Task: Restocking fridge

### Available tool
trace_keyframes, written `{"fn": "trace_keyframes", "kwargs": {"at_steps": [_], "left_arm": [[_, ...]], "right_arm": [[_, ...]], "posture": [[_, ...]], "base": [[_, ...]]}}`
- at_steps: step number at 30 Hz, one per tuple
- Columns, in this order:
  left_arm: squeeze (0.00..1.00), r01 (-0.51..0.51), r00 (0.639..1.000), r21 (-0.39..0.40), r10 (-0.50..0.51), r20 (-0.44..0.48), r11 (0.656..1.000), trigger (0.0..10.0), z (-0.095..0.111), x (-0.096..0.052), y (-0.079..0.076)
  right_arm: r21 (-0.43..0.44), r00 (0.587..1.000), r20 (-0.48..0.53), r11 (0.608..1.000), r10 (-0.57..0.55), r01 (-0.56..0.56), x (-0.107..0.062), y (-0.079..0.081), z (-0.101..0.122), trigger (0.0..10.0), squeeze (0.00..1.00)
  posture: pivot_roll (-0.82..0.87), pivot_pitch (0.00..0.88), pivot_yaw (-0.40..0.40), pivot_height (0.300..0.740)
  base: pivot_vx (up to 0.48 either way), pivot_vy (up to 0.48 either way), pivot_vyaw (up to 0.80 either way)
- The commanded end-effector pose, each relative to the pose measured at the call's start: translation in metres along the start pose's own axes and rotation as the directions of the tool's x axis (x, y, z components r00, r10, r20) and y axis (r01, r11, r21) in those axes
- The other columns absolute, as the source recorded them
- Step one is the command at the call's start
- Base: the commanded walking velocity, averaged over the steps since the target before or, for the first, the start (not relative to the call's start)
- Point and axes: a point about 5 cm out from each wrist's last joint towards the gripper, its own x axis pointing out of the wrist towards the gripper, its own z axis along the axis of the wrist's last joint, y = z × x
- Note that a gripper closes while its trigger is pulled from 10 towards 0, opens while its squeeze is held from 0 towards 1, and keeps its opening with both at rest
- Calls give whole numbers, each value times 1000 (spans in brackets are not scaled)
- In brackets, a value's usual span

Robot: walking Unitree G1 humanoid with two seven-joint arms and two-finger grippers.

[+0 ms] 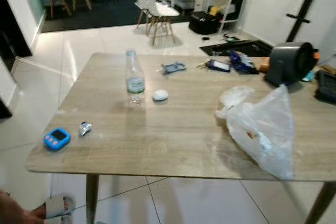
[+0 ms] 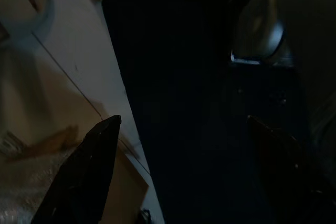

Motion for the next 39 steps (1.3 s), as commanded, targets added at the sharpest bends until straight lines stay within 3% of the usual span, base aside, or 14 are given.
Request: {"fn": "trace_keyframes", "kwargs": {"at_steps": [1,10,35,39], "left_arm": [[0,49,999,2,-49,-11,999,10000,-1,2,-13],[0,52,999,-4,-52,-12,999,10000,-1,3,-14],[0,67,998,-41,-67,1,997,10000,-2,2,-15],[0,80,997,-34,-81,-4,996,10000,-3,2,-16]], "right_arm": [[-2,1000,-2,1000,-8,8,0,-2,0,10000,0],[-9,1000,1,1000,-19,19,-1,-6,2,10000,0],[-26,1000,8,1000,-12,12,1,-2,10,10000,0],[-30,1000,19,1000,-6,6,3,3,17,10000,0]], "posture": [[36,0,-30,740],[35,0,-32,740],[41,0,-35,740],[41,0,-33,740]], "base": [[0,0,781],[0,0,708],[0,-12,0],[0,-471,0]]}}
